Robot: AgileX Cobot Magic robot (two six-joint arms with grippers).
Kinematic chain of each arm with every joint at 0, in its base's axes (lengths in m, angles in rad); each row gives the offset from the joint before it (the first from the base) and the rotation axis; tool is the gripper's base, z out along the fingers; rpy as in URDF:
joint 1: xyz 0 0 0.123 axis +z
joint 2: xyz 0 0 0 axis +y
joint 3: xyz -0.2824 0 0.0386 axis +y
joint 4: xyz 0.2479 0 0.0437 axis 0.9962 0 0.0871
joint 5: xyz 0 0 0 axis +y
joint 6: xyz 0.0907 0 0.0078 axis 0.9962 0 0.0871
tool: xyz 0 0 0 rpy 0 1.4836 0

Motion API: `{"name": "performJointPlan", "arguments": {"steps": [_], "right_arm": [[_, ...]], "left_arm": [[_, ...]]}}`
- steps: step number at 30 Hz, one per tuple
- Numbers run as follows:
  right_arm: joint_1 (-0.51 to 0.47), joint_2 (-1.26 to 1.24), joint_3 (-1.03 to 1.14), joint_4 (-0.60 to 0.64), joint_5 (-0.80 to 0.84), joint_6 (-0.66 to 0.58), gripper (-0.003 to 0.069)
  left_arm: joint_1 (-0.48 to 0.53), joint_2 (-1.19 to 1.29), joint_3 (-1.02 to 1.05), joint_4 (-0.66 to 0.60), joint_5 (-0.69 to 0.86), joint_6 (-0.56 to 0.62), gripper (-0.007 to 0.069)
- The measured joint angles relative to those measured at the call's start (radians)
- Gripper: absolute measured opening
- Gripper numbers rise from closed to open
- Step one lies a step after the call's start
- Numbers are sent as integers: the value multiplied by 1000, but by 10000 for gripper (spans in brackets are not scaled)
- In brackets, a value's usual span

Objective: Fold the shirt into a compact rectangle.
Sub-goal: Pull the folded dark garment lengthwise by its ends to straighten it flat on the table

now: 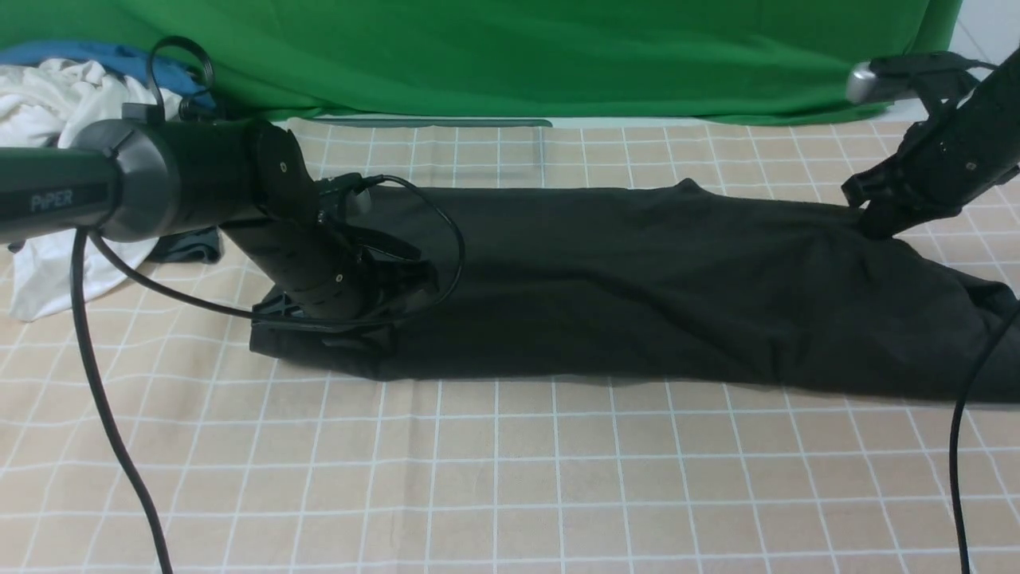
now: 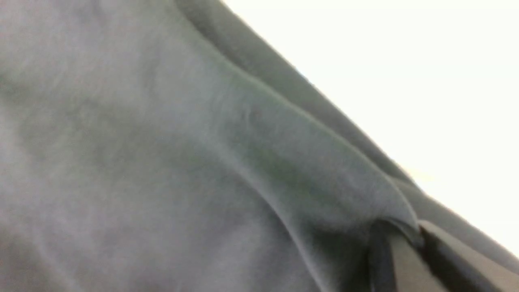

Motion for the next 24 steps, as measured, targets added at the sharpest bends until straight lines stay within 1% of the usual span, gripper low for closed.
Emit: {"name": "performJointPlan", "arguments": {"steps": [6,9,11,12,14,16,17,18,20,22,24], "right_arm": [[-3,4,0,-24,-55,-15,59],[-3,8,0,-31,-100,-23,72],[-4,8,0,-75,-175,-24,119],[-6,8,-1,-86,-186,-24,137],[-10,8,-6,-106,-208,-23,213],[-12,8,-21,-113,-176,-19,279],[-12,3,-35,-116,-119,-3,307],[-12,-2,-48,-118,-68,11,318],[-12,-10,-62,-128,-10,33,323],[-18,-21,-70,-163,87,74,319],[-26,-21,-66,-170,115,98,320]], "left_arm": [[0,0,0,-1,-2,3,13],[-1,0,0,-1,-2,3,13],[-1,0,0,-1,-2,2,13],[-1,0,0,-1,-2,3,13],[-1,0,0,-1,-1,3,13],[-1,0,0,0,0,3,13],[-1,0,0,0,1,3,13],[-1,0,0,0,1,3,13],[-1,0,0,0,1,4,13],[-1,1,0,-1,2,4,13],[-1,1,-1,-1,4,4,13]]}}
